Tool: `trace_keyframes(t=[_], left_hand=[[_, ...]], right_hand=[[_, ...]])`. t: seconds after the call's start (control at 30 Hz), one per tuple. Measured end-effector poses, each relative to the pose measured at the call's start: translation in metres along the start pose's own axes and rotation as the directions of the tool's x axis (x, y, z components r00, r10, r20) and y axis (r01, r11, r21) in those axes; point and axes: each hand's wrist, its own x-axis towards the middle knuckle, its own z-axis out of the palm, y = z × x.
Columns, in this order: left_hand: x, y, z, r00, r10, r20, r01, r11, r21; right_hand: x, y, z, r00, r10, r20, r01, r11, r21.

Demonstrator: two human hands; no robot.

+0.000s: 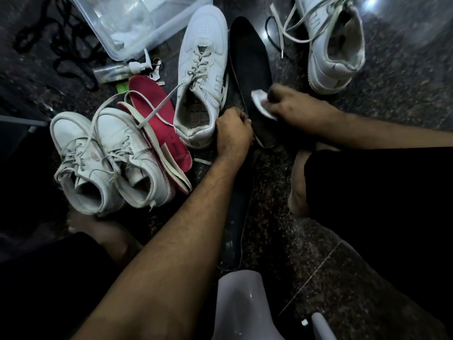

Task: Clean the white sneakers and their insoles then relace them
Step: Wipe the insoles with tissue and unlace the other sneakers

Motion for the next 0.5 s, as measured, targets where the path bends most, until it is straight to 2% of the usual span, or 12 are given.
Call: trace_keyframes(t=[0.03,0.07,0.1,0.13,0.17,0.2,0.23,0.3,0.33,0.43,0.47,0.5], left_hand=[[-0.001,0.003,-0.002,1.0,-0.004,0.002,0.004,1.0,0.007],[-0.004,0.008,-0.006,1.0,0.006,-0.004,-0.006,1.0,0.026],[-0.006,0.011,-0.008,1.0,0.023,-0.012,-0.022,0.998,0.056],[-0.009,0.013,-0.01,0.999,0.038,-0.022,-0.036,0.996,0.082],[-0.008,0.012,-0.009,0.999,0.047,-0.028,-0.044,0.995,0.092],[-0.007,0.009,-0.007,0.999,0.03,-0.018,-0.029,0.997,0.069],[-0.006,0.006,-0.005,1.0,0.019,-0.005,-0.019,0.999,0.039],[-0.002,0.003,-0.004,1.0,0.003,-0.008,-0.003,0.999,0.035],[-0.004,0.006,-0.005,1.0,0.006,-0.009,-0.005,0.999,0.042],[-0.01,0.012,-0.012,0.998,0.063,-0.02,-0.061,0.994,0.088],[-0.01,0.012,-0.012,0.997,0.069,-0.017,-0.067,0.993,0.099],[-0.01,0.012,-0.011,0.998,0.06,-0.012,-0.059,0.994,0.095]], right_hand=[[0.008,0.015,0.005,0.991,0.12,-0.062,-0.124,0.989,-0.074],[0.004,-0.001,-0.005,0.997,0.074,-0.019,-0.076,0.99,-0.116],[-0.001,-0.004,0.007,0.997,-0.069,-0.041,0.058,0.975,-0.216],[-0.005,-0.011,0.01,0.988,-0.131,0.083,0.149,0.953,-0.264],[-0.01,-0.013,0.011,0.977,-0.177,0.121,0.201,0.954,-0.221],[-0.006,-0.006,0.015,0.987,-0.122,0.101,0.142,0.963,-0.228],[-0.006,-0.005,0.005,1.0,-0.011,0.0,0.011,0.991,-0.13],[-0.005,0.011,-0.005,0.975,0.168,-0.147,-0.19,0.97,-0.151],[-0.002,0.006,-0.002,0.983,0.156,-0.097,-0.169,0.976,-0.14],[-0.005,-0.022,0.005,0.99,-0.092,0.105,0.098,0.994,-0.045],[-0.004,-0.016,0.007,0.987,-0.094,0.131,0.106,0.99,-0.089],[-0.001,-0.013,0.004,0.999,-0.028,0.043,0.031,0.997,-0.077]])
